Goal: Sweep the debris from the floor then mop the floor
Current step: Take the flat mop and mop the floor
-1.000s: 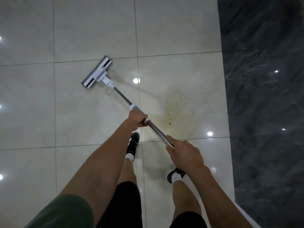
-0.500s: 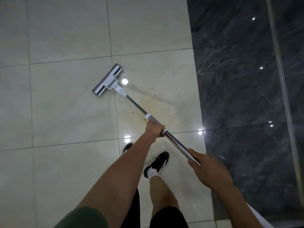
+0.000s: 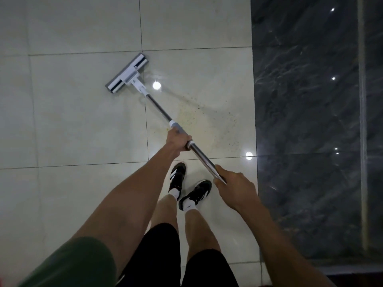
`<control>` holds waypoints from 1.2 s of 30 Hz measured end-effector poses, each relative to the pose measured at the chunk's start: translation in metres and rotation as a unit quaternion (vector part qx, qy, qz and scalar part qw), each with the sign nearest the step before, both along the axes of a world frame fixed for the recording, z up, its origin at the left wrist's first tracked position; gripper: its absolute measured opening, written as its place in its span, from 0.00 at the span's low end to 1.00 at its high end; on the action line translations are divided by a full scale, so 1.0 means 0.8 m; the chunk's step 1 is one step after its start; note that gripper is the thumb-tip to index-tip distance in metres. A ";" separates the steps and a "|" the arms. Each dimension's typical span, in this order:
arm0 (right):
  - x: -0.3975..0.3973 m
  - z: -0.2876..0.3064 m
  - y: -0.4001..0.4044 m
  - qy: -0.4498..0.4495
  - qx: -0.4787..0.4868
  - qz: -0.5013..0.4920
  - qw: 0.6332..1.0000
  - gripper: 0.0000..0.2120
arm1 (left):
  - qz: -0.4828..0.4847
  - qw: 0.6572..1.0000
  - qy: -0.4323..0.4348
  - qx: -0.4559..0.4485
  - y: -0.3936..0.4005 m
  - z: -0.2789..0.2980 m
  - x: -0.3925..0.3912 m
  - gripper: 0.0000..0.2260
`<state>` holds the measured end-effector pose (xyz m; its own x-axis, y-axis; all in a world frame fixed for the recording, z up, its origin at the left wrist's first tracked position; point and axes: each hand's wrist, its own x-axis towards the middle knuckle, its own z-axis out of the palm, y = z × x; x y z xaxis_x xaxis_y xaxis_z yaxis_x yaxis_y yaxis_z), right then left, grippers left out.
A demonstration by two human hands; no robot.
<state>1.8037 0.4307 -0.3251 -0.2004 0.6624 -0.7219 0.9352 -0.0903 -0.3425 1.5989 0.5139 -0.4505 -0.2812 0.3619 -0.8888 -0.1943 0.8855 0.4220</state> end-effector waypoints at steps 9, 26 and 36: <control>-0.149 -0.037 0.066 0.024 0.025 -0.004 0.999 0.21 | 0.081 0.996 0.016 0.027 0.071 -0.016 -0.131 0.18; 0.058 -0.032 0.041 0.105 -0.068 -0.018 0.992 0.23 | 0.028 0.999 0.018 0.016 0.036 -0.033 0.041 0.08; 0.359 -0.016 -0.008 0.069 -0.115 -0.028 0.991 0.21 | 0.043 0.999 -0.012 -0.026 -0.031 -0.030 0.343 0.11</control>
<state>2.0911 0.4245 -0.3383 -0.2742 0.4969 -0.8233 0.8725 -0.2315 -0.4304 1.8736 0.4890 -0.4748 -0.2877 0.2906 -0.9126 -0.2806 0.8855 0.3704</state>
